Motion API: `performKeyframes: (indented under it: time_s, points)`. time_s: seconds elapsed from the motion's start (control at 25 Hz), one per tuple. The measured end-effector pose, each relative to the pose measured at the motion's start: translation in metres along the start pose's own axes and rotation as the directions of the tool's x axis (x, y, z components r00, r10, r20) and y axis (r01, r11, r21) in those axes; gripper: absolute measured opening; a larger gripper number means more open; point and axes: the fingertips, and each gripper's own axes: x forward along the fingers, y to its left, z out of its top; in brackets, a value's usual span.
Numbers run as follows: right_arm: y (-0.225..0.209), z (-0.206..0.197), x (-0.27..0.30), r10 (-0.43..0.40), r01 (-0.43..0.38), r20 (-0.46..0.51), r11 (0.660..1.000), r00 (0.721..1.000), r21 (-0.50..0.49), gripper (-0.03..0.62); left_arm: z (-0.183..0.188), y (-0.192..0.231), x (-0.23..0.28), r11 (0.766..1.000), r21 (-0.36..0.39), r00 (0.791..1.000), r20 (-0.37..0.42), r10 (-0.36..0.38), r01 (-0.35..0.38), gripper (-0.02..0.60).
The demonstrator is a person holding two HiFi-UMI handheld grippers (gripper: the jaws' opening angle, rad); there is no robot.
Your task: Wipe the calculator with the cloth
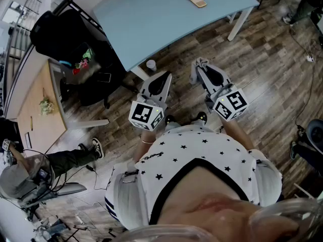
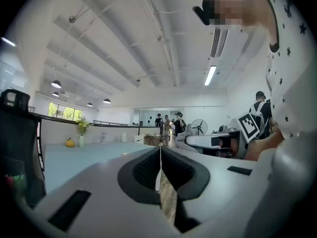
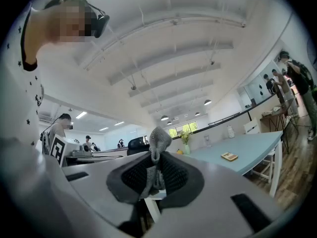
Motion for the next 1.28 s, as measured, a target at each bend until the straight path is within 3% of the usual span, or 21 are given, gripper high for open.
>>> performKeyframes:
  time_s: [0.52, 0.96, 1.28]
  points:
    - [-0.030, 0.002, -0.036, -0.022, 0.020, 0.030, 0.998, 0.999, 0.056, 0.041, -0.007, -0.031, 0.031, 0.999, 0.000, 0.999, -0.029, -0.035, 0.035, 0.031]
    - [-0.092, 0.013, -0.091, -0.059, 0.053, 0.049, 0.992, 0.997, 0.111, 0.044, -0.004, -0.089, 0.091, 0.996, 0.015, 0.996, -0.026, -0.091, 0.091, 0.031]
    - [-0.110, 0.016, -0.106, -0.075, 0.068, 0.061, 0.991, 0.995, 0.119, 0.044, -0.007, -0.103, 0.107, 0.994, 0.036, 0.994, -0.045, -0.099, 0.101, 0.031]
